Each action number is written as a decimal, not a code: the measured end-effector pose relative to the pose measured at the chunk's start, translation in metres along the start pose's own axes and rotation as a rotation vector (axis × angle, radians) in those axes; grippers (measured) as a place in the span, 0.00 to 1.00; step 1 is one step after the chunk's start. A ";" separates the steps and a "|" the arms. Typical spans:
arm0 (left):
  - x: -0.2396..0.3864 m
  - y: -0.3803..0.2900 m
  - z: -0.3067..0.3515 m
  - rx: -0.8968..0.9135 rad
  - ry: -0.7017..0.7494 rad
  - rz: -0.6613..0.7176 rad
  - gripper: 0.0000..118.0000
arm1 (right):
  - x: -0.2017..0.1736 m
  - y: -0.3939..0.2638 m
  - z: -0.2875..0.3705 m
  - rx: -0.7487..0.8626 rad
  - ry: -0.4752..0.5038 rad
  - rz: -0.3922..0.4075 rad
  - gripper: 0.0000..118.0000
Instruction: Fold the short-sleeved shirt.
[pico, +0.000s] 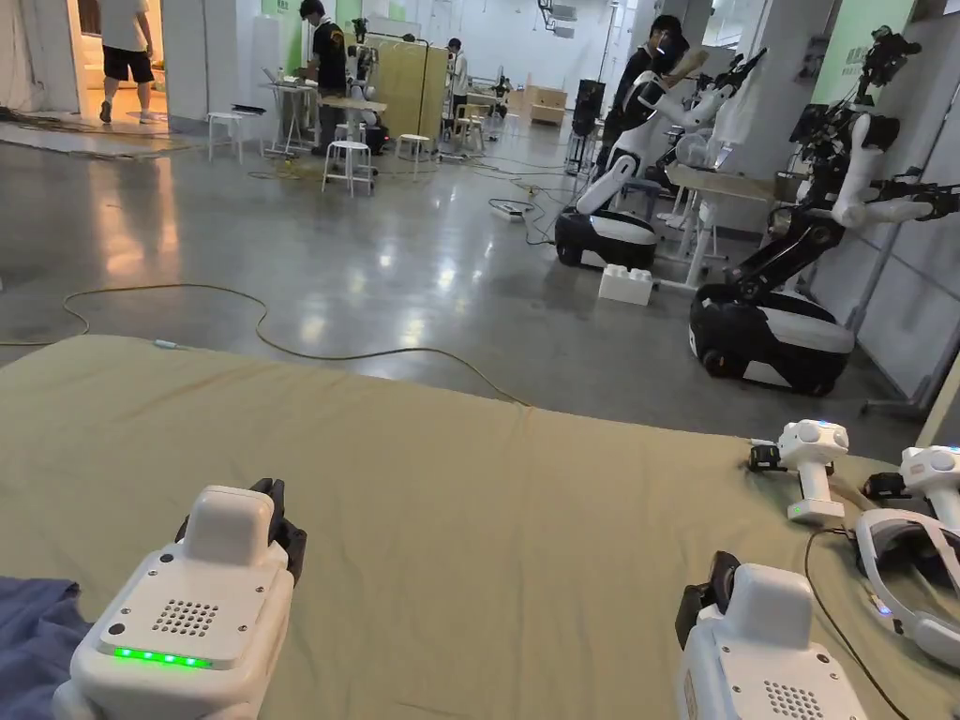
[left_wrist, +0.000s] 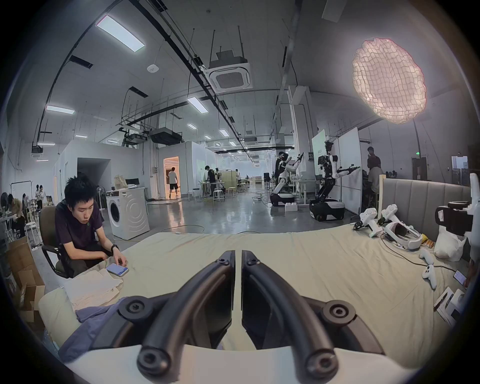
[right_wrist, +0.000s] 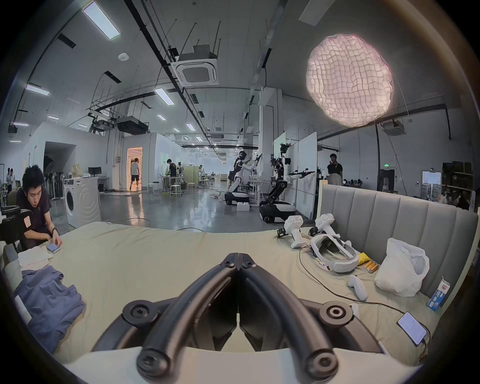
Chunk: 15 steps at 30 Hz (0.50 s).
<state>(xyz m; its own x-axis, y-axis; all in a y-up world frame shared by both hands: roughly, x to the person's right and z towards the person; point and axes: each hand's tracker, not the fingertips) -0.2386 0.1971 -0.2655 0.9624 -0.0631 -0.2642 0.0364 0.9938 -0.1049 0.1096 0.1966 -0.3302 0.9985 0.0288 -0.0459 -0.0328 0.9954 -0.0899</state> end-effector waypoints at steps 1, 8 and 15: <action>0.000 0.001 0.001 0.002 -0.001 -0.001 0.05 | 0.000 0.000 0.000 0.000 -0.001 0.003 0.00; 0.001 0.001 0.002 0.009 -0.012 0.000 0.05 | -0.002 0.003 0.000 -0.007 0.019 0.055 0.00; 0.003 0.000 0.001 0.000 -0.026 -0.009 0.05 | -0.007 0.000 -0.001 -0.024 0.020 0.089 0.00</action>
<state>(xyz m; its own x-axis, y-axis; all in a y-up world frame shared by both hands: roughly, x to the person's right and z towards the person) -0.2353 0.1974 -0.2659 0.9688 -0.0692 -0.2382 0.0447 0.9933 -0.1067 0.1025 0.1959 -0.3312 0.9906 0.1151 -0.0741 -0.1227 0.9866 -0.1080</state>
